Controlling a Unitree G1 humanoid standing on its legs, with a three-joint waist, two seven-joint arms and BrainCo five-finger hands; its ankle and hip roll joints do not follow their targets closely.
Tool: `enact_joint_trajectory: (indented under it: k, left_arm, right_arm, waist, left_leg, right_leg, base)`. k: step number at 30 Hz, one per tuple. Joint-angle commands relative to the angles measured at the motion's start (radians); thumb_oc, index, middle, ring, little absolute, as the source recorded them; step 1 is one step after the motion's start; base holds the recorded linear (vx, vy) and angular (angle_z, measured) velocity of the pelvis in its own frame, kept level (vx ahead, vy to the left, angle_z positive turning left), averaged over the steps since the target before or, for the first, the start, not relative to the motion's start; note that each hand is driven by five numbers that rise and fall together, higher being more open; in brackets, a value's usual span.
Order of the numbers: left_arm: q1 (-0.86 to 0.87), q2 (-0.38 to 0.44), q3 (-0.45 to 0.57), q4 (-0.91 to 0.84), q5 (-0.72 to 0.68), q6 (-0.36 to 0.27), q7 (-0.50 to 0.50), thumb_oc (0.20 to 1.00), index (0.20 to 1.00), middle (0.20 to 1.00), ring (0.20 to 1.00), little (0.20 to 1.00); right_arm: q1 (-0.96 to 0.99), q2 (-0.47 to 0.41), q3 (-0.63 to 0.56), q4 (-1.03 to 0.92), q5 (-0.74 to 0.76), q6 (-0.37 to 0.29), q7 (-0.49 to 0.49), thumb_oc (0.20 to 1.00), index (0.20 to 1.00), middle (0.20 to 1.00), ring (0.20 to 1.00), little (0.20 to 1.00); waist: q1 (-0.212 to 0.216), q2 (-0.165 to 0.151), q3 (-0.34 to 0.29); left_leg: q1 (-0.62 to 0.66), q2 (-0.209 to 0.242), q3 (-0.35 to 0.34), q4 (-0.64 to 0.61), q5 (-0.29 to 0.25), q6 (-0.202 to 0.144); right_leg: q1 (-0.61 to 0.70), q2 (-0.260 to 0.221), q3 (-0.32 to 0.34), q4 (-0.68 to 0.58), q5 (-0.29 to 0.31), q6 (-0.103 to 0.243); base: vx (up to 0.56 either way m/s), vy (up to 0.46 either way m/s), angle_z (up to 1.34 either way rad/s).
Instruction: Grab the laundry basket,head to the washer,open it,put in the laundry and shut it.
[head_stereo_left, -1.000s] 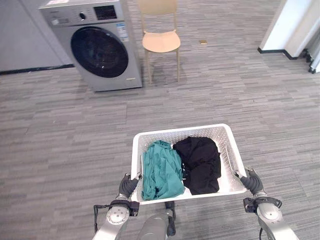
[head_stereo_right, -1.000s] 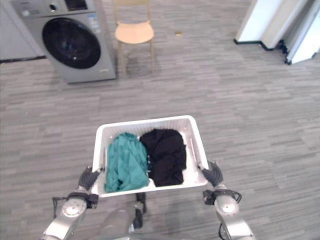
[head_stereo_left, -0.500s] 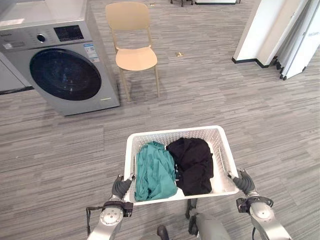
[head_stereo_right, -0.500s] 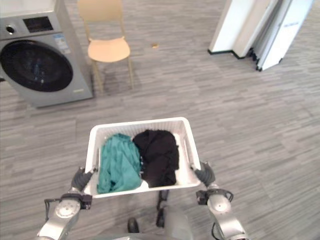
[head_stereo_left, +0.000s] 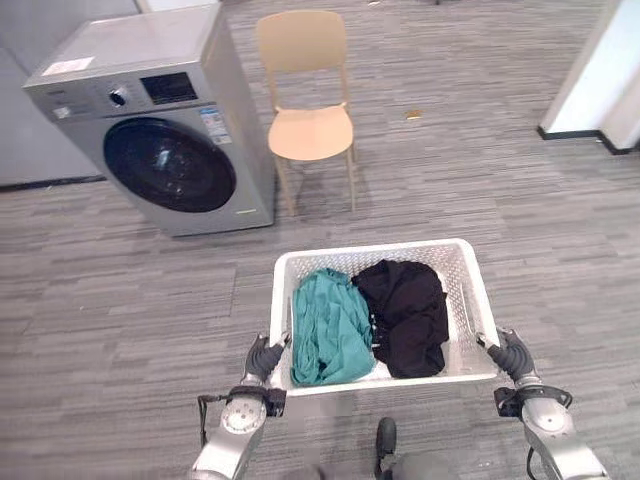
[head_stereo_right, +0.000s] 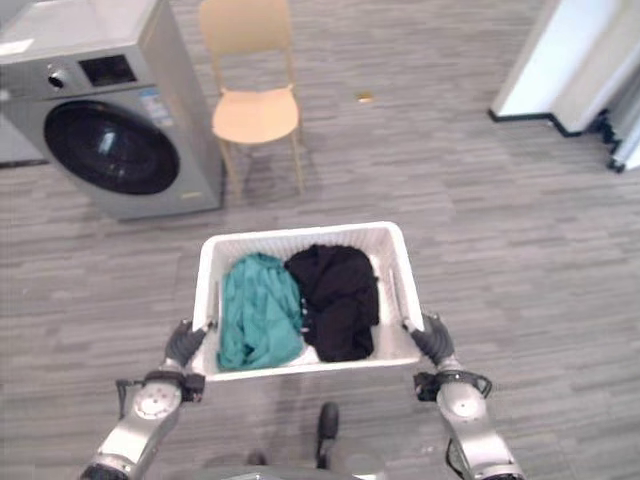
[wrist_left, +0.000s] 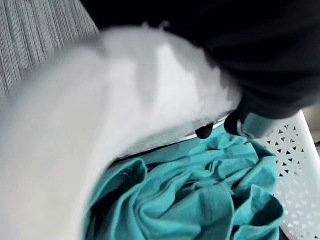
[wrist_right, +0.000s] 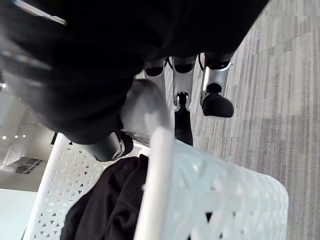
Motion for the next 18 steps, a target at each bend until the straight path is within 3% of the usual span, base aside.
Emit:
enact_joint_trajectory:
  k: [1,5,7,10,11,12,13,15,17,18]
  left_arm:
    - [0.008,0.004,0.023,-0.083,-0.05,-0.108,-0.029,0.2,0.2,0.2,0.2,0.2]
    - [0.022,-0.001,0.036,-0.1,-0.047,-0.112,-0.024,0.2,0.2,0.2,0.2,0.2]
    - [0.024,0.001,0.04,-0.106,-0.047,-0.111,-0.022,0.2,0.2,0.2,0.2,0.2]
    - [0.029,0.001,0.049,-0.11,-0.046,-0.11,-0.023,0.2,0.2,0.2,0.2,0.2]
    - [0.03,0.012,0.045,-0.112,-0.053,-0.112,-0.027,0.2,0.2,0.2,0.2,0.2]
    - [0.03,0.012,0.045,-0.113,-0.053,-0.112,-0.027,0.2,0.2,0.2,0.2,0.2]
    - [0.029,0.017,0.044,-0.112,-0.055,-0.111,-0.03,0.2,0.2,0.2,0.2,0.2]
    - [0.022,0.03,0.039,-0.111,-0.058,-0.105,-0.029,0.2,0.2,0.2,0.2,0.2]
    - [0.013,0.05,0.033,-0.11,-0.054,-0.1,-0.027,0.2,0.2,0.2,0.2,0.2]
    - [0.008,0.053,0.033,-0.109,-0.052,-0.1,-0.024,0.2,0.2,0.2,0.2,0.2]
  right_arm:
    - [-0.009,0.013,-0.01,-0.058,0.072,-0.085,0.033,0.2,0.2,0.2,0.2,0.2]
    - [-0.019,0.017,-0.009,-0.055,0.069,-0.087,0.024,0.2,0.2,0.2,0.2,0.2]
    - [-0.018,0.019,-0.008,-0.057,0.071,-0.086,0.025,0.2,0.2,0.2,0.2,0.2]
    - [-0.024,0.026,0.003,-0.051,0.068,-0.086,0.035,0.2,0.2,0.2,0.2,0.2]
    - [-0.022,0.041,0.017,-0.057,0.067,-0.086,0.05,0.2,0.2,0.2,0.2,0.2]
    - [-0.021,0.041,0.017,-0.057,0.067,-0.086,0.05,0.2,0.2,0.2,0.2,0.2]
    - [-0.022,0.045,0.021,-0.056,0.062,-0.084,0.057,0.2,0.2,0.2,0.2,0.2]
    - [-0.035,0.052,0.031,-0.06,0.055,-0.084,0.06,0.2,0.2,0.2,0.2,0.2]
    - [-0.04,0.063,0.036,-0.071,0.052,-0.085,0.062,0.2,0.2,0.2,0.2,0.2]
    - [-0.045,0.067,0.041,-0.074,0.054,-0.085,0.069,0.2,0.2,0.2,0.2,0.2]
  waist:
    - [0.019,0.02,-0.035]
    - [0.049,0.03,-0.025]
    - [0.057,0.036,-0.021]
    - [0.069,0.043,-0.039]
    - [0.093,0.014,-0.065]
    - [0.093,0.014,-0.067]
    - [0.099,0.006,-0.074]
    - [0.105,-0.007,-0.07]
    - [0.085,-0.009,-0.049]
    - [0.073,-0.002,-0.036]
  left_leg:
    - [-0.08,0.021,0.076,-0.069,0.168,0.003]
    - [-0.169,0.055,0.145,-0.182,0.231,-0.017]
    - [-0.176,0.071,0.176,-0.176,0.256,-0.012]
    - [-0.164,0.074,0.149,-0.148,0.269,-0.007]
    - [-0.204,0.061,0.092,-0.006,0.235,0.004]
    - [-0.206,0.061,0.092,-0.003,0.233,0.004]
    - [-0.198,0.053,0.089,0.008,0.214,0.016]
    - [-0.175,0.024,0.088,0.02,0.167,0.056]
    - [-0.13,0.007,0.082,0.009,0.133,0.085]
    - [-0.098,0.002,0.082,-0.007,0.118,0.095]
  right_leg:
    - [0.065,-0.011,-0.037,0.069,-0.18,0.172]
    - [0.182,-0.008,-0.013,0.079,-0.261,0.174]
    - [0.196,-0.003,-0.005,0.087,-0.266,0.168]
    - [0.242,-0.003,0.02,0.086,-0.288,0.175]
    - [0.269,-0.052,0.049,0.106,-0.303,0.187]
    - [0.268,-0.053,0.049,0.107,-0.304,0.187]
    - [0.253,-0.071,0.061,0.143,-0.297,0.199]
    - [0.186,-0.108,0.093,0.314,-0.218,0.234]
    - [0.068,-0.098,0.129,0.476,-0.143,0.234]
    - [-0.014,-0.082,0.137,0.543,-0.144,0.228]
  base:
    - [0.47,0.012,-0.13]
    - [0.41,0.076,-0.16]
    - [0.3,0.101,-0.24]
    - [0.47,0.148,-0.37]
    - [0.45,0.156,-0.7]
    - [0.58,0.23,-0.67]
    - [0.26,0.153,-0.56]
    - [0.33,0.224,-0.48]
    - [0.29,0.201,-0.12]
    - [0.27,0.179,0.0]
